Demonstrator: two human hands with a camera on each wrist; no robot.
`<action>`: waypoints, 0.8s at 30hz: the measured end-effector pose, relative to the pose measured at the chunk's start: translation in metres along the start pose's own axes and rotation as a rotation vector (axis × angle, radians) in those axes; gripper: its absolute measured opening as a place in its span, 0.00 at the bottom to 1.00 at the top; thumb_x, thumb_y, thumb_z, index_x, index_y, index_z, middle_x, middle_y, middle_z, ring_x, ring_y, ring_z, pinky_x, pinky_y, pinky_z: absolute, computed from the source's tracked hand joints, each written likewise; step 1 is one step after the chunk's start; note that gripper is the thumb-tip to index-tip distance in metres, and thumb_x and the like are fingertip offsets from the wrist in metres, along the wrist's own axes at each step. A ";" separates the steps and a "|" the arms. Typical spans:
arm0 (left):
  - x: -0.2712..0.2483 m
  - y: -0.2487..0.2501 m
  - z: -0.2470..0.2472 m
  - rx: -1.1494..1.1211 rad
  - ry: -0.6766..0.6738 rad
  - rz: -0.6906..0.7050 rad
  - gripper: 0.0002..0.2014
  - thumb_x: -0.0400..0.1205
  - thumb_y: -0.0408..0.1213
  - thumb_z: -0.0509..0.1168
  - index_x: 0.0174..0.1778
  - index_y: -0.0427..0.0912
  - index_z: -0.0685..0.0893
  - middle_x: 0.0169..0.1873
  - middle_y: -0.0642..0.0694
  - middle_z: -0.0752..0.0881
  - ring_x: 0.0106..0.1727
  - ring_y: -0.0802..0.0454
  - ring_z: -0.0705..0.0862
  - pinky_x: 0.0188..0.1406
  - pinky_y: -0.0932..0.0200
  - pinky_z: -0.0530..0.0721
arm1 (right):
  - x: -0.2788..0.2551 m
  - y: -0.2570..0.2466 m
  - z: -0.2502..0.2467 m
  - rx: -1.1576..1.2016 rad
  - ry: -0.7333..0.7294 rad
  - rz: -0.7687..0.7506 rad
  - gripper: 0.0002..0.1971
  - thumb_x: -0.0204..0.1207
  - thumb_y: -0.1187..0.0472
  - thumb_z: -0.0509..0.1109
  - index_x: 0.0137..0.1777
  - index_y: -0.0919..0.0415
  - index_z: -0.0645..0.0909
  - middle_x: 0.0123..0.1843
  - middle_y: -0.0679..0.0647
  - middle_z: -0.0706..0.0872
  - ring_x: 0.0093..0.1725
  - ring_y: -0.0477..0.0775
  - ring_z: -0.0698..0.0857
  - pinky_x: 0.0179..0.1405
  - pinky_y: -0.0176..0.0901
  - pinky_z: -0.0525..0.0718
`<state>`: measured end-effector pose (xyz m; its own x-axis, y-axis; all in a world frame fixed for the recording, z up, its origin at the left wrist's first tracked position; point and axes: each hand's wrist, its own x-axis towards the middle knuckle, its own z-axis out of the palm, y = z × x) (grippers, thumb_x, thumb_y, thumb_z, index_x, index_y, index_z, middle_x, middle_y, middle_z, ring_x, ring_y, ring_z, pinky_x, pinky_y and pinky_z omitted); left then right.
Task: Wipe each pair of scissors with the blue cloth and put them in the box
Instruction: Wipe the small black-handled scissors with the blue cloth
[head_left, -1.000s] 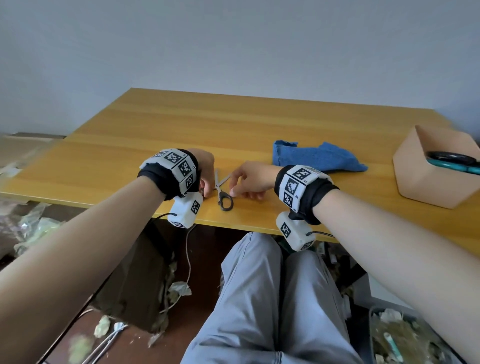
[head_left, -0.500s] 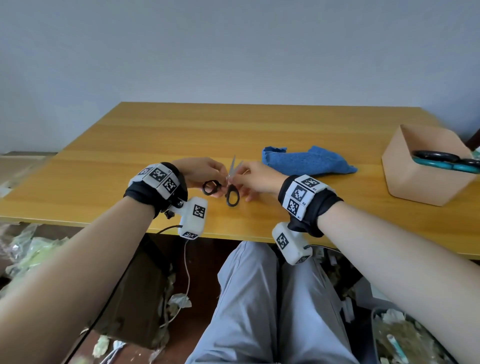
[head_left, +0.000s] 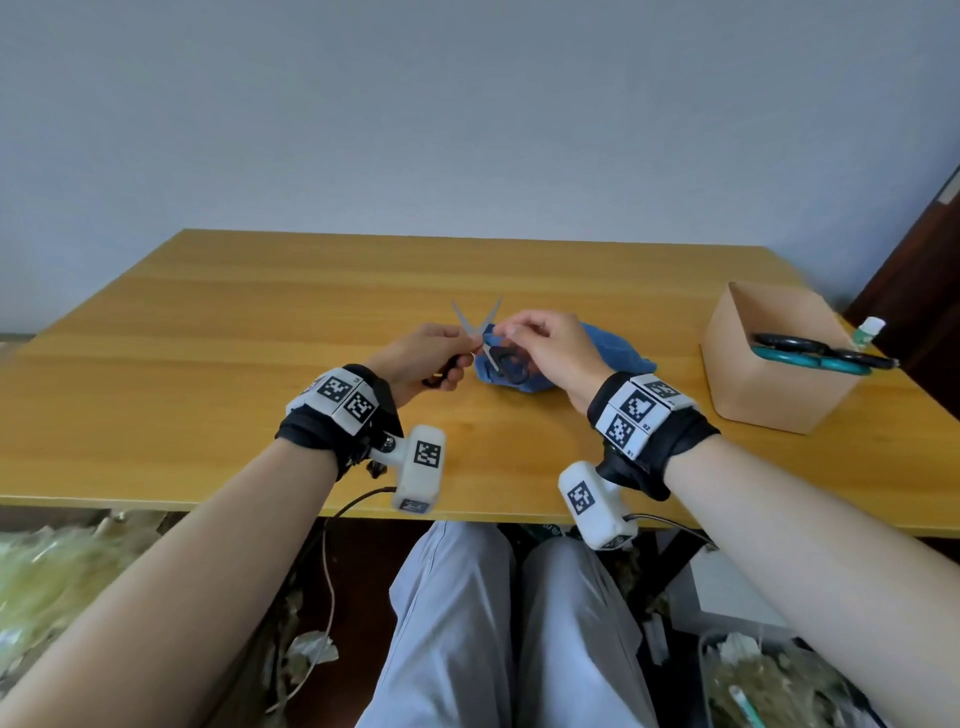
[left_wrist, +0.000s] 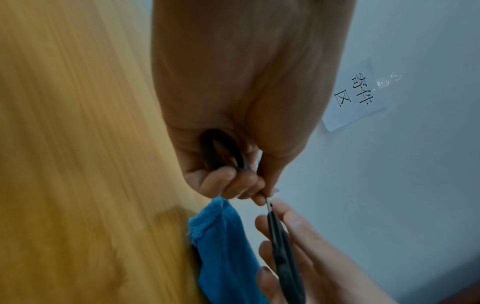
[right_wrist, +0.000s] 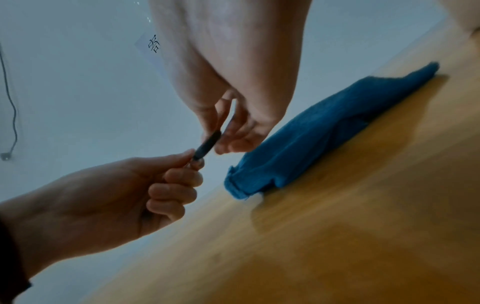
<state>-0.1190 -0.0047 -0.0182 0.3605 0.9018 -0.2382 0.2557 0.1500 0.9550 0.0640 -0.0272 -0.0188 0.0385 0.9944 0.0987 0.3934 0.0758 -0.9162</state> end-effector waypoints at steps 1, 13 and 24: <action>0.002 0.001 0.003 -0.003 0.002 0.004 0.09 0.89 0.40 0.64 0.46 0.40 0.79 0.30 0.50 0.77 0.25 0.56 0.74 0.26 0.62 0.71 | 0.005 0.005 -0.008 -0.059 0.075 0.005 0.11 0.85 0.63 0.64 0.53 0.59 0.90 0.51 0.49 0.90 0.51 0.48 0.85 0.51 0.41 0.83; 0.020 0.005 0.040 -0.071 -0.040 -0.041 0.11 0.90 0.42 0.63 0.47 0.39 0.82 0.52 0.42 0.87 0.58 0.47 0.87 0.53 0.54 0.86 | 0.035 0.057 -0.066 -0.146 0.404 0.567 0.09 0.82 0.63 0.62 0.51 0.69 0.81 0.61 0.66 0.83 0.54 0.68 0.85 0.52 0.55 0.87; 0.014 0.015 0.040 -0.260 -0.026 0.026 0.13 0.91 0.40 0.60 0.62 0.35 0.83 0.59 0.43 0.87 0.57 0.47 0.89 0.48 0.58 0.87 | 0.013 0.027 -0.048 0.317 0.305 0.332 0.14 0.77 0.68 0.68 0.31 0.57 0.76 0.35 0.55 0.79 0.34 0.54 0.76 0.33 0.46 0.75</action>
<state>-0.0747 -0.0060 -0.0138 0.3880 0.8965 -0.2141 0.0083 0.2289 0.9734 0.1189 -0.0158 -0.0237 0.3965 0.9057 -0.1502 0.0209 -0.1725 -0.9848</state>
